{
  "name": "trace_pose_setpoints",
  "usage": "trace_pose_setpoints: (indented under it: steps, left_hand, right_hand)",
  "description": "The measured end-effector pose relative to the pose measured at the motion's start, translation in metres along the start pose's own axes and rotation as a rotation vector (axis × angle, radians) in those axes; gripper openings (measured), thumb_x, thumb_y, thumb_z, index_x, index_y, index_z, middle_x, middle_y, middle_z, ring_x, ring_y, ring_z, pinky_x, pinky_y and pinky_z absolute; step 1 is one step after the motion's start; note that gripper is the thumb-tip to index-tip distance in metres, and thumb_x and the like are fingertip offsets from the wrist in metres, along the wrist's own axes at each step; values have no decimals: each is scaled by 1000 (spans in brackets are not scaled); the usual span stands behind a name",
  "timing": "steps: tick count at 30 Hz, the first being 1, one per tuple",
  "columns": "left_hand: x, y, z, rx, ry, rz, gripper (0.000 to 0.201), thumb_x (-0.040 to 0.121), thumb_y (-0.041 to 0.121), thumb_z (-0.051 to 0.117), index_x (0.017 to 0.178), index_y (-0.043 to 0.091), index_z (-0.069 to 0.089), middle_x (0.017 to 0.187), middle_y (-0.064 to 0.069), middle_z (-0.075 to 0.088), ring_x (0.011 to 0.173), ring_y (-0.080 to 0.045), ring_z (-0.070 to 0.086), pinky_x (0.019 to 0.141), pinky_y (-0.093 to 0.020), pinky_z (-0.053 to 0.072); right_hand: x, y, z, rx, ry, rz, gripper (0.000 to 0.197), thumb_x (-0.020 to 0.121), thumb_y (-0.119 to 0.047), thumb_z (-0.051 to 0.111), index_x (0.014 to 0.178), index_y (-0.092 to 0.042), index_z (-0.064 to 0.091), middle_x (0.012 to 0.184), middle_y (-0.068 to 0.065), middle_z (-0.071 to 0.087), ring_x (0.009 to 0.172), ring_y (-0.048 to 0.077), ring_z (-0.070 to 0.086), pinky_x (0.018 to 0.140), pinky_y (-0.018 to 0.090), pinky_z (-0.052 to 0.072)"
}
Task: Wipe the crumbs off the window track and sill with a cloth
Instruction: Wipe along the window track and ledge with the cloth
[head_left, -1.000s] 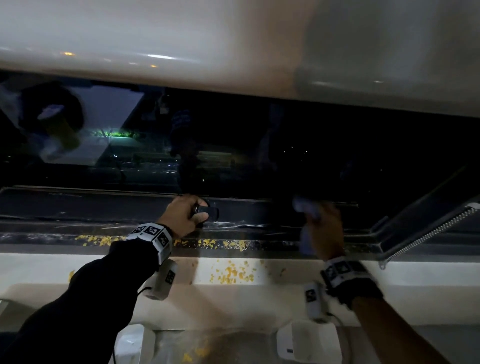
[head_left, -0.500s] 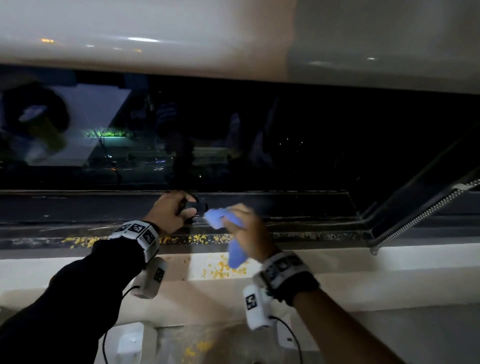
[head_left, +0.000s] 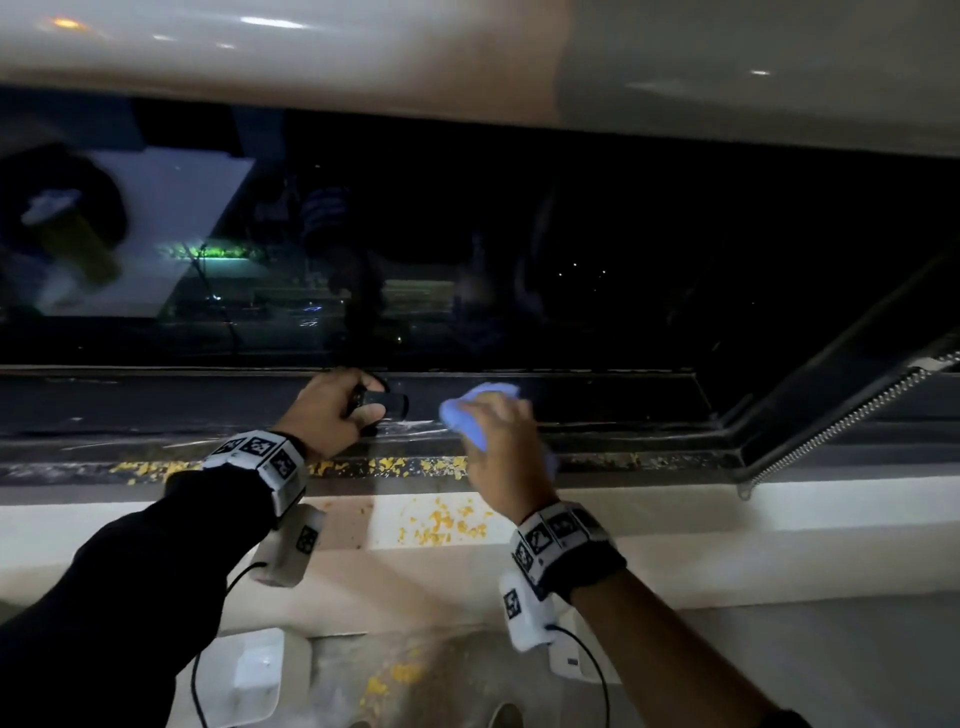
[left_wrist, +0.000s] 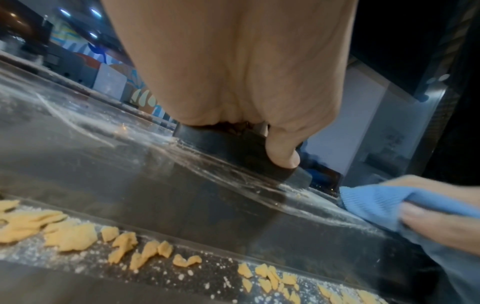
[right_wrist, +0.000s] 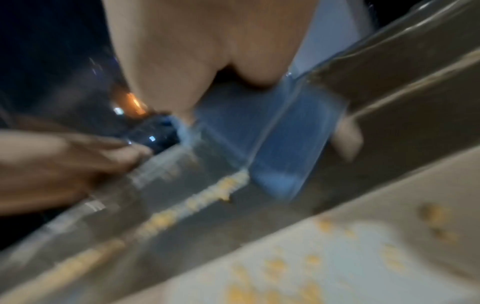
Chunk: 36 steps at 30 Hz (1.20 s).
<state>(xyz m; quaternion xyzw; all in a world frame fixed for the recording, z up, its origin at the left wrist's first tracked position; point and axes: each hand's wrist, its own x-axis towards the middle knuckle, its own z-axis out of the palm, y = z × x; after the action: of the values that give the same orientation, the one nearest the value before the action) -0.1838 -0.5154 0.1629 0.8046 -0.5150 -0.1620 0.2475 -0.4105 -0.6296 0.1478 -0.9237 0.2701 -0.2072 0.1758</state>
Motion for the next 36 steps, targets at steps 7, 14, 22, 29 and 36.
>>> trace_pose_setpoints:
  steps: [7, 14, 22, 29, 36]
  left_hand:
    - [2, -6, 4, 32, 12, 1, 25, 87, 30, 63, 110, 23, 61, 109, -1, 64, 105, -23, 56, 91, -39, 46]
    - [3, -9, 5, 39, 19, 5, 24, 86, 30, 63, 109, 23, 61, 109, -2, 64, 106, -24, 56, 93, -42, 46]
    - [2, -11, 4, 4, 1, -12, 26, 85, 36, 62, 109, 28, 60, 108, 1, 63, 105, -22, 56, 91, -41, 46]
    - [0, -3, 5, 9, 56, 31, 24, 83, 30, 62, 104, 18, 64, 102, -3, 66, 97, -23, 58, 87, -35, 46]
    - [-1, -2, 2, 2, 27, 39, 34, 79, 40, 53, 105, 21, 63, 103, -2, 65, 99, -24, 57, 89, -39, 45]
  right_hand:
    - [-3, 112, -82, -52, 271, 341, 37, 76, -28, 39, 83, -7, 69, 87, 16, 67, 84, 33, 63, 77, 44, 45]
    - [-13, 99, -40, -334, 115, 453, 57, 71, -28, 32, 116, -18, 65, 119, 13, 59, 107, 39, 52, 88, 45, 37]
    - [-13, -3, -18, 368, 8, -19, 33, 88, -22, 47, 111, -10, 67, 110, 7, 64, 98, 21, 55, 88, 36, 40]
    - [-6, 154, -79, -343, 105, 631, 66, 72, -41, 21, 114, -14, 64, 117, 18, 60, 110, 40, 47, 92, 44, 31]
    - [-5, -5, 10, -142, 97, 233, 43, 75, -18, 48, 118, -21, 56, 113, 1, 56, 96, 30, 49, 82, 41, 39]
